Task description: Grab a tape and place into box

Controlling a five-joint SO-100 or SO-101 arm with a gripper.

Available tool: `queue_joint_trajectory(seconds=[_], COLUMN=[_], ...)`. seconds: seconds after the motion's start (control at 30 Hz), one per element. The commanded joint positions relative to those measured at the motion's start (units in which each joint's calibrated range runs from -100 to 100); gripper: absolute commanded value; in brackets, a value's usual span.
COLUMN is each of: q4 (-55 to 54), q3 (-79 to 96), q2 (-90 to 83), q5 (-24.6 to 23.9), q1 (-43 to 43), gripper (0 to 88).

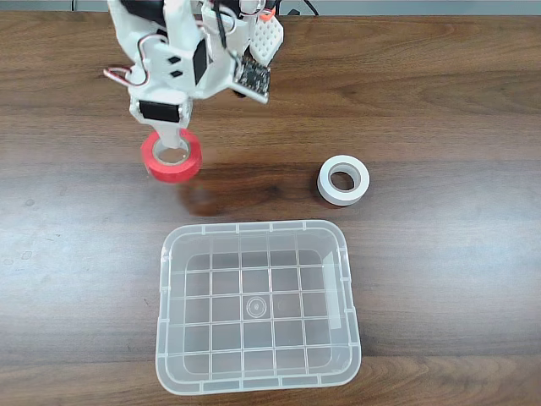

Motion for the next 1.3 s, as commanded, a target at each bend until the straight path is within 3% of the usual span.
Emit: queue_joint_trajectory(seconds=[0.0, 0.13, 0.33, 0.8, 1.27], q4=[5.7, 7.9, 7.4, 7.1, 5.6], q3=[-5.5, -11.3, -28.3, -68.9, -87.7], q2=[-21.1, -26.5, -20.9, 20.6, 53.8], q5=[0.3, 0.0, -0.6, -4.8, -6.1], q1=[-5.0, -8.5, -10.0, -17.8, -19.9], gripper=[3.5, 3.7, 3.7, 3.5, 3.5])
